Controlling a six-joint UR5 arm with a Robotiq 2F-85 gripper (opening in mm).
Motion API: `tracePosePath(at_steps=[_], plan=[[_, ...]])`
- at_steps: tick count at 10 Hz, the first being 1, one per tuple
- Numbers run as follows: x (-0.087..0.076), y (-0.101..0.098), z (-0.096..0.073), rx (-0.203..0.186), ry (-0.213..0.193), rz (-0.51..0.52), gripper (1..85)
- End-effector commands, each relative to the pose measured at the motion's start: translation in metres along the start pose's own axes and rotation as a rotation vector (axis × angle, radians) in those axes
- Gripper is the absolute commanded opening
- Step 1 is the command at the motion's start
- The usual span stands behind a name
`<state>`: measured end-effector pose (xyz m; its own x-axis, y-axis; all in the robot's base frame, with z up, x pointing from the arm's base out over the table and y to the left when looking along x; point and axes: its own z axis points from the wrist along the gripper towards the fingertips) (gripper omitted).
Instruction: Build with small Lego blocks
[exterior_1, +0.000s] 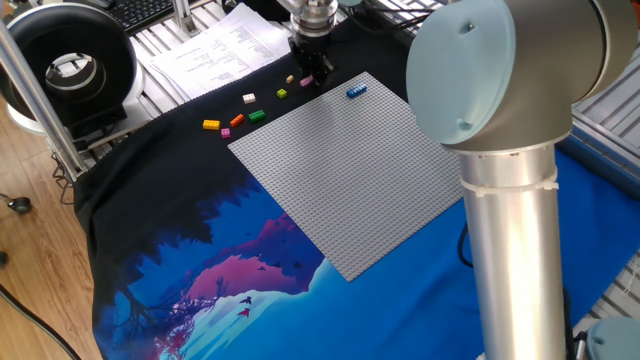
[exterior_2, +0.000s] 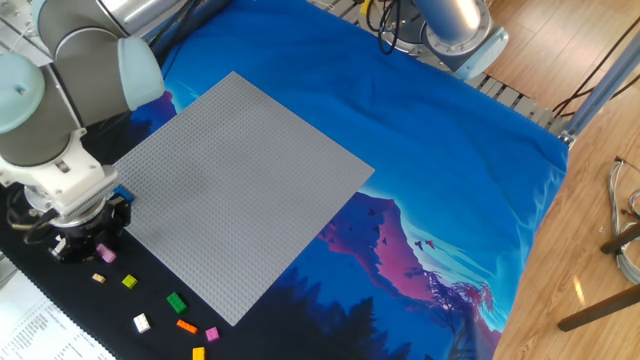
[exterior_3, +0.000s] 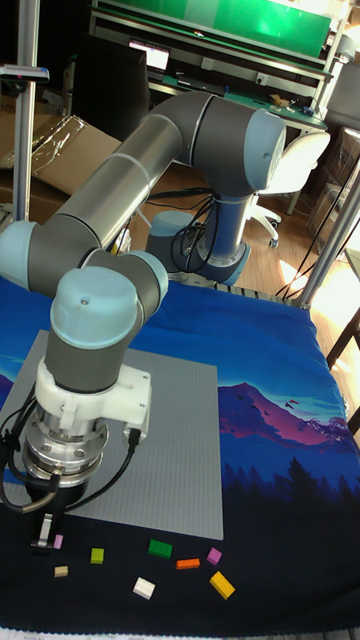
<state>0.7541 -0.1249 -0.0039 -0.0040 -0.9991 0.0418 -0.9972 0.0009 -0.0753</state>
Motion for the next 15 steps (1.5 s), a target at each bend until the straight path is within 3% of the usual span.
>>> tracePosePath(at_steps=[1,3,7,8,13,15], plan=[[0.002,0.004,-0.009,-0.018,0.004,0.035,21.3],[0.003,0.002,-0.012,-0.015,0.007,0.044,14.3],[0.003,-0.003,-0.013,0.004,-0.001,0.027,16.0],[0.004,-0.004,-0.013,0.007,0.001,0.023,17.3],[0.004,-0.007,-0.013,0.014,-0.002,0.009,45.7],[0.002,-0.002,-0.013,-0.007,-0.008,0.025,37.3]])
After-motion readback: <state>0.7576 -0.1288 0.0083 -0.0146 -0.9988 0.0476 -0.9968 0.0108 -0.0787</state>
